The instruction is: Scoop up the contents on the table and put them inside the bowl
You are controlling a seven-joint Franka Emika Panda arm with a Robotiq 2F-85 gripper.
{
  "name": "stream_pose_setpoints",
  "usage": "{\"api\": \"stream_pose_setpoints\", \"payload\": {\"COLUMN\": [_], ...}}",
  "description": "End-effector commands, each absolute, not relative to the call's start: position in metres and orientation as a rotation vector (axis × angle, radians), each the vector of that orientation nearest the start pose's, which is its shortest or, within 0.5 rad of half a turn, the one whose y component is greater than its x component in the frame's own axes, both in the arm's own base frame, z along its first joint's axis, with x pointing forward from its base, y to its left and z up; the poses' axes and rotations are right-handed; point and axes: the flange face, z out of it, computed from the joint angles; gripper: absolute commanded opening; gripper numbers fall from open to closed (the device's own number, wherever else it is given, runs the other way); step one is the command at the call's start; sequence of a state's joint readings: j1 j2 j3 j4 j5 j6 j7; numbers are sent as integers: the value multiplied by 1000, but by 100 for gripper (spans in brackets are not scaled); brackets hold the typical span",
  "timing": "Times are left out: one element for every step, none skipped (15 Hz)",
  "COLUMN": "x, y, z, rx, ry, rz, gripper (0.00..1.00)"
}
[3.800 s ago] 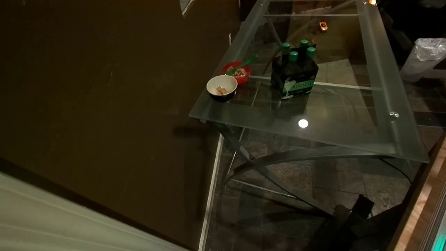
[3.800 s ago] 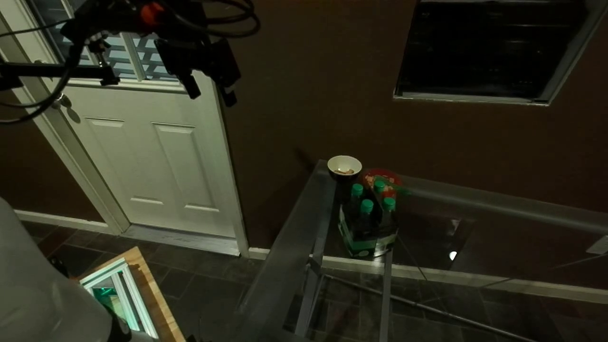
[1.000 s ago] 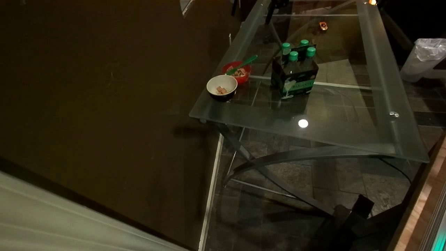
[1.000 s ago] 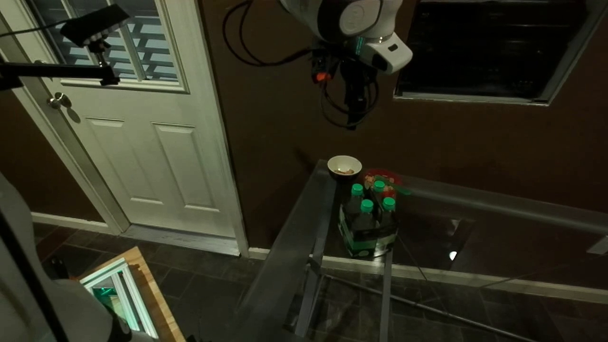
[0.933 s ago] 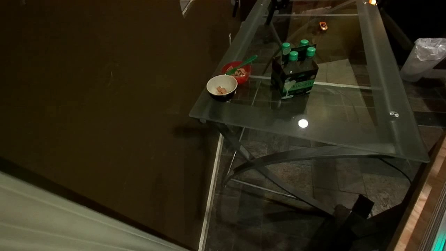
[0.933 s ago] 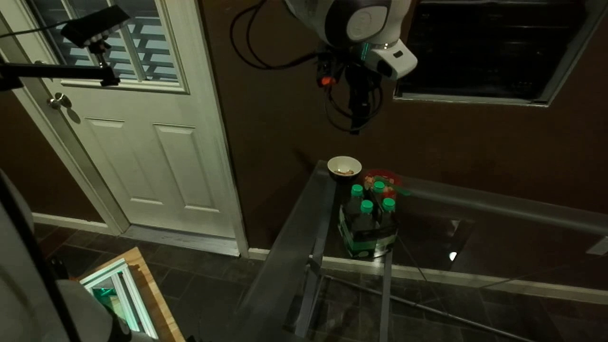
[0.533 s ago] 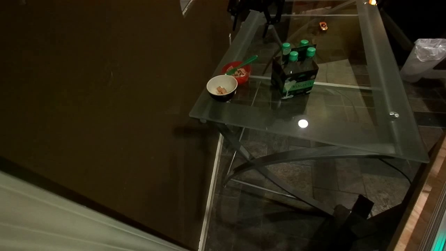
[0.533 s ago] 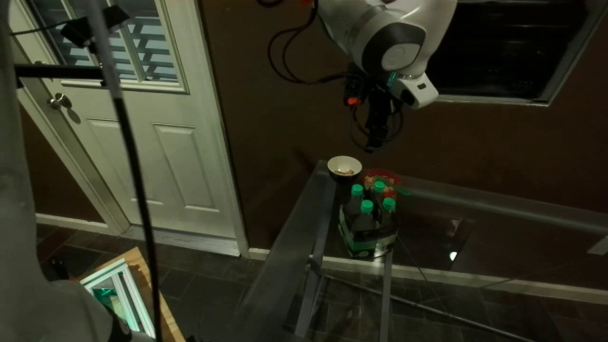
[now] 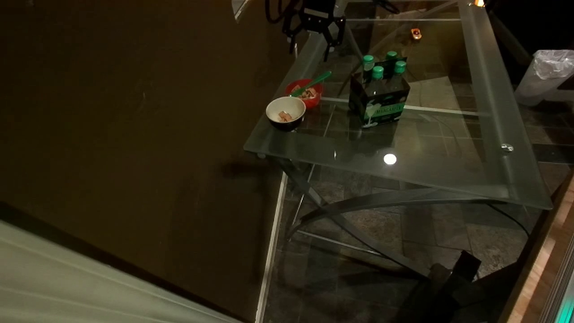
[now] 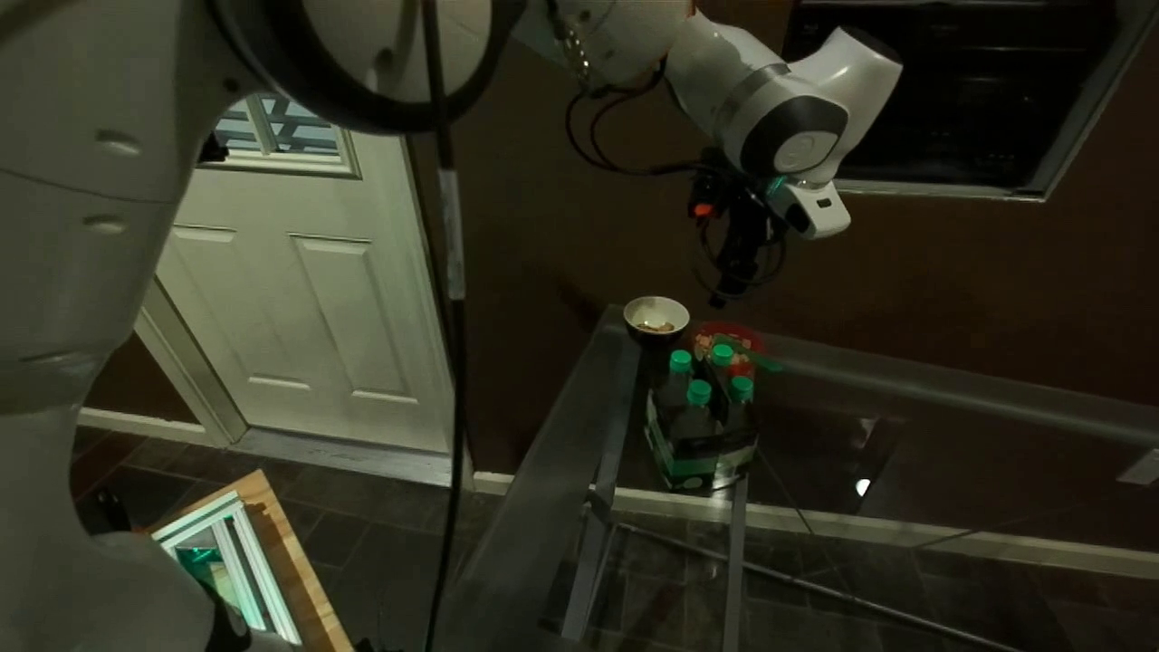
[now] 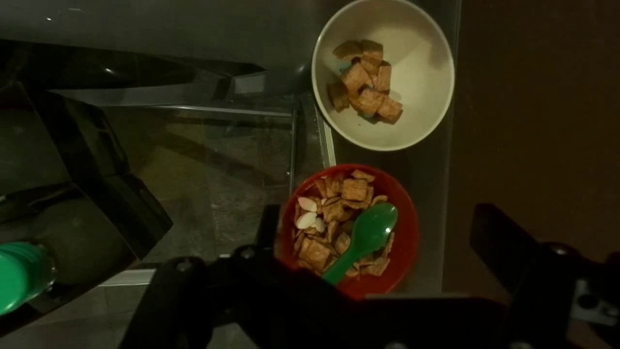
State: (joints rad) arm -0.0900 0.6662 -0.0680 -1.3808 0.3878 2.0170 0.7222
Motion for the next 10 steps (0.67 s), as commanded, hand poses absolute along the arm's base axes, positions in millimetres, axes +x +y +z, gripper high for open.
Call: {"api": "stream_pose_setpoints", "payload": {"x": [741,741,743,743,734,735,736,737,738,738], "y": [-105,-112,-119,-125,-116,-122,-126,-127,-127,-126], "z": [302,295,287,282,287,282,278,276,276,277], "rx": [-2417,-2403,-2391,-2378,-2424,-2415,-2411,-2409,-2408,-2408], "ry": [1507,1530,1548,1572,1530,1547,1556,1559,1559,1559], "rz": [213,226,233,253,212,222,229,231,231,231], "gripper": [100,100,100,100,100,100,100,100,100,100]}}
